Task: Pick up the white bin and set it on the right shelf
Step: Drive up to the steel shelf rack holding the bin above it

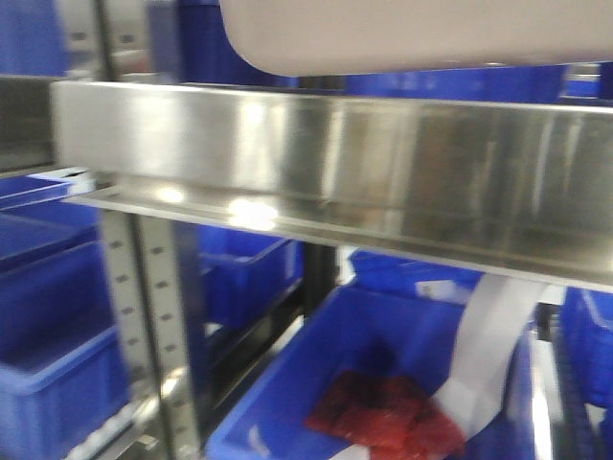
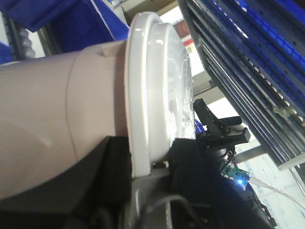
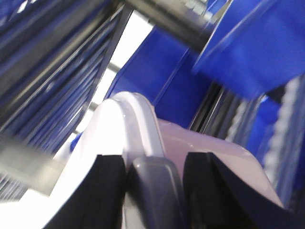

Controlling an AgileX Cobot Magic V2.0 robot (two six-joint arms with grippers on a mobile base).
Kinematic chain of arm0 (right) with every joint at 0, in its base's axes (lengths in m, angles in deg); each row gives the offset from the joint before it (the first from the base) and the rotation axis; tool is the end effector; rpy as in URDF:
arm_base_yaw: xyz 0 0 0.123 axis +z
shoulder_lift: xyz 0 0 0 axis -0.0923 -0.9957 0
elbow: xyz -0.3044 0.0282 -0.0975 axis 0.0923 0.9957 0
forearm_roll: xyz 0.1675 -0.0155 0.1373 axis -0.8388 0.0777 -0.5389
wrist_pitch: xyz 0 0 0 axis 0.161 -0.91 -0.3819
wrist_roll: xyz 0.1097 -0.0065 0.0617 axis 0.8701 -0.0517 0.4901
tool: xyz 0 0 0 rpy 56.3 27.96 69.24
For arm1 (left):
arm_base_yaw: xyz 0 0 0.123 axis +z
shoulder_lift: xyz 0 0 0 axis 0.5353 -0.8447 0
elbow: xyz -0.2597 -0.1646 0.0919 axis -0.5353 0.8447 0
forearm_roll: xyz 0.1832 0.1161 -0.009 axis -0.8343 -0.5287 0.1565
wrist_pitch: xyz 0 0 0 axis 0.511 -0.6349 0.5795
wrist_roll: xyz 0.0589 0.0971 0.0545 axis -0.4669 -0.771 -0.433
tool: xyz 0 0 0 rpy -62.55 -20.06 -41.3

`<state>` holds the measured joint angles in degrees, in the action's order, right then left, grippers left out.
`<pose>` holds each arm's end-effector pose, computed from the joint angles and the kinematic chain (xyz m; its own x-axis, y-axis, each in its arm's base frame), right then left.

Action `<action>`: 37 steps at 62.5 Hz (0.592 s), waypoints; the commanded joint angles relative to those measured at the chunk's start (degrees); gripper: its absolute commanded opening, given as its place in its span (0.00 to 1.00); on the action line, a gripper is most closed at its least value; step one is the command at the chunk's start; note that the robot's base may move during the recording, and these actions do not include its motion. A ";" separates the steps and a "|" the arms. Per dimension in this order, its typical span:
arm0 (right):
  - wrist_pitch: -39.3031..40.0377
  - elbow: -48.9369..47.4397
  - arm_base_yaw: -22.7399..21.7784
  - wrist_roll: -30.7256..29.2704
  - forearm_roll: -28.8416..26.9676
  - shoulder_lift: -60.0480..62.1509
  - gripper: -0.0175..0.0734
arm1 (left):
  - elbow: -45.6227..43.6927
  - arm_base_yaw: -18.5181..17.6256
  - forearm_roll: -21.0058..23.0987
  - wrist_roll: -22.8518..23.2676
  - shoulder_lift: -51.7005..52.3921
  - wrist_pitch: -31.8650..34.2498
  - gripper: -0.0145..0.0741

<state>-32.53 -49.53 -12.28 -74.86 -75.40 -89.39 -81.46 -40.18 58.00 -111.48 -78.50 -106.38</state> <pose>0.2310 0.0031 0.4282 -0.2539 0.8358 -0.4868 -0.1671 0.4578 0.8732 0.2849 -0.1524 0.4466 -0.7988 -0.2860 -0.5293 0.5036 0.1636 -0.8483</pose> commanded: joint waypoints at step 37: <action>-9.35 -2.38 1.19 0.11 -5.58 1.99 0.26 | -2.15 -1.90 4.51 -1.57 2.50 -12.41 0.02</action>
<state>-32.28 -49.53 -12.28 -74.86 -75.40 -89.39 -81.46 -40.27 58.00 -111.48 -78.50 -106.60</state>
